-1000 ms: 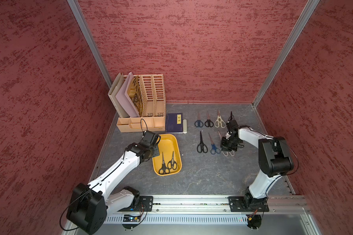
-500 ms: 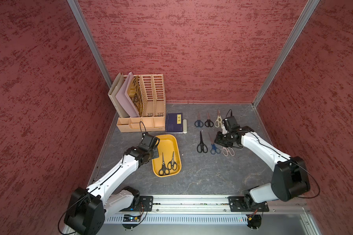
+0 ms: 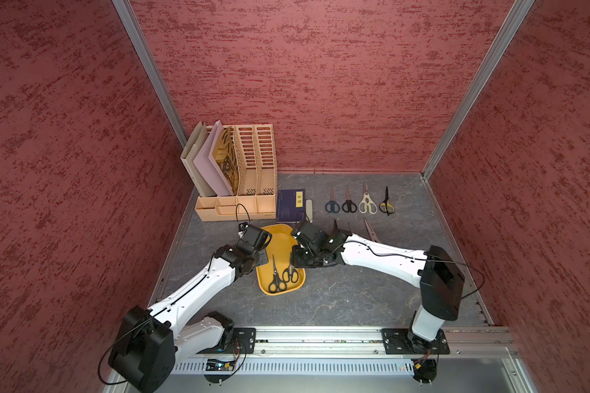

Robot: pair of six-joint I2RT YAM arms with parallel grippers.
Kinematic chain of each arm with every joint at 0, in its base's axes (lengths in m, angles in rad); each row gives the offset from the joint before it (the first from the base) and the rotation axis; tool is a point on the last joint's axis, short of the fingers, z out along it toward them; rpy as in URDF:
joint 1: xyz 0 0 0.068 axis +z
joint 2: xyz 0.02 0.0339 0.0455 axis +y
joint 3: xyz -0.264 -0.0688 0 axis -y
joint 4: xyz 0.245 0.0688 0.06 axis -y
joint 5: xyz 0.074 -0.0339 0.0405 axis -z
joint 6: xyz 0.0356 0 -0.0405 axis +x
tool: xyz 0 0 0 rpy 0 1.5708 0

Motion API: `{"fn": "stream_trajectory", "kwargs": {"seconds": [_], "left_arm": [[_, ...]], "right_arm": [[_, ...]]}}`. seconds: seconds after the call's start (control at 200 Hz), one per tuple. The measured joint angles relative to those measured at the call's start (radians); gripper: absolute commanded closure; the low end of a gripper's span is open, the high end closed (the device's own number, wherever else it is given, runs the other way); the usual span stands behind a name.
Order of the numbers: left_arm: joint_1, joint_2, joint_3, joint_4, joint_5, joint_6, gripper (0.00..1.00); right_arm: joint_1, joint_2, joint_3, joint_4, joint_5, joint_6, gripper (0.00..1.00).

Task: Take the scissors out of the storage box
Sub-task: Pick up the scissors from the storage box.

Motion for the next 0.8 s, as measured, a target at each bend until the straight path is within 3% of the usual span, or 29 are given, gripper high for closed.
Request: {"fn": "stream_trajectory", "kwargs": {"seconds": [0.306,0.796], "left_arm": [[-0.032,-0.046,0.000,-0.002,-0.069,-0.059,1.00],[-0.036,-0.070,0.000,-0.016,-0.078,-0.068,1.00]], "right_arm": [[0.056,0.120,0.085,-0.032,0.052,0.078,0.72],[0.064,0.281,0.161,0.016,0.063,0.161,0.81]]}}
